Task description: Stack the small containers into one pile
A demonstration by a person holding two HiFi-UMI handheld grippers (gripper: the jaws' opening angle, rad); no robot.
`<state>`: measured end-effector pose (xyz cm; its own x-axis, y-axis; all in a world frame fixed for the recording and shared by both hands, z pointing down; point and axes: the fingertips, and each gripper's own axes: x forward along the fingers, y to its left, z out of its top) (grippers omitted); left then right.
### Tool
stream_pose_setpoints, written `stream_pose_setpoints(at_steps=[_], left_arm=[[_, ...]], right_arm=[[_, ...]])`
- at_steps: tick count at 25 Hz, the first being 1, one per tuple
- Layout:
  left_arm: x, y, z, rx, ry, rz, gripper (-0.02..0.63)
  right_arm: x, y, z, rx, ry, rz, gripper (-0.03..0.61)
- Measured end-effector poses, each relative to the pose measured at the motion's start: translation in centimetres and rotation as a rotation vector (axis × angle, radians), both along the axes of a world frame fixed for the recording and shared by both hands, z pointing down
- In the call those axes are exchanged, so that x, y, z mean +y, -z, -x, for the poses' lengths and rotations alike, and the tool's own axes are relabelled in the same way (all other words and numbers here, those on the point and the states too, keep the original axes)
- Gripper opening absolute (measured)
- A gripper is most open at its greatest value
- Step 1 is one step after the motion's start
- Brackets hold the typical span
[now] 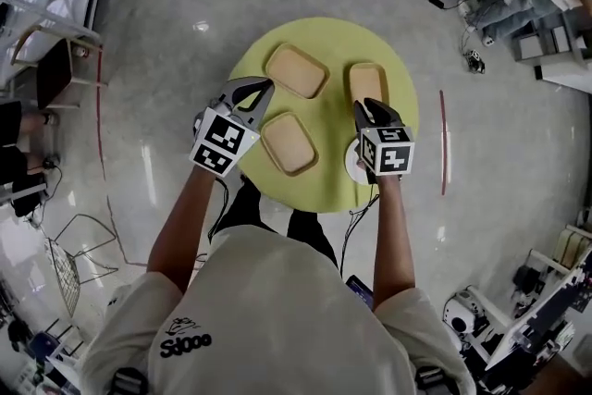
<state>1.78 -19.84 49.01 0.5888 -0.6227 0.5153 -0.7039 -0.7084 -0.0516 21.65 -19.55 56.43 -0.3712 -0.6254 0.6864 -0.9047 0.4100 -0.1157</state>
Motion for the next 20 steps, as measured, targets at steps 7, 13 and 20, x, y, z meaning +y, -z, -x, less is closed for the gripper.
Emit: stream_pose_setpoints(at_steps=[7, 13, 20], left_arm=[[-0.8, -3.4, 1.2, -0.035, 0.027, 0.062, 0.006], [-1.3, -5.0, 2.6, -0.046, 0.061, 0.099, 0.006], [-1.1, -6.3, 3.1, -0.062, 0.055, 0.117, 0.006]], right_arm=[[-1.5, -7.7, -0.6, 0.108, 0.025, 0.118, 0.135], [-2.1, -10.6, -0.7, 0.174, 0.056, 0.163, 0.140], [-1.8, -13.4, -0.7, 0.220, 0.061, 0.214, 0.120]])
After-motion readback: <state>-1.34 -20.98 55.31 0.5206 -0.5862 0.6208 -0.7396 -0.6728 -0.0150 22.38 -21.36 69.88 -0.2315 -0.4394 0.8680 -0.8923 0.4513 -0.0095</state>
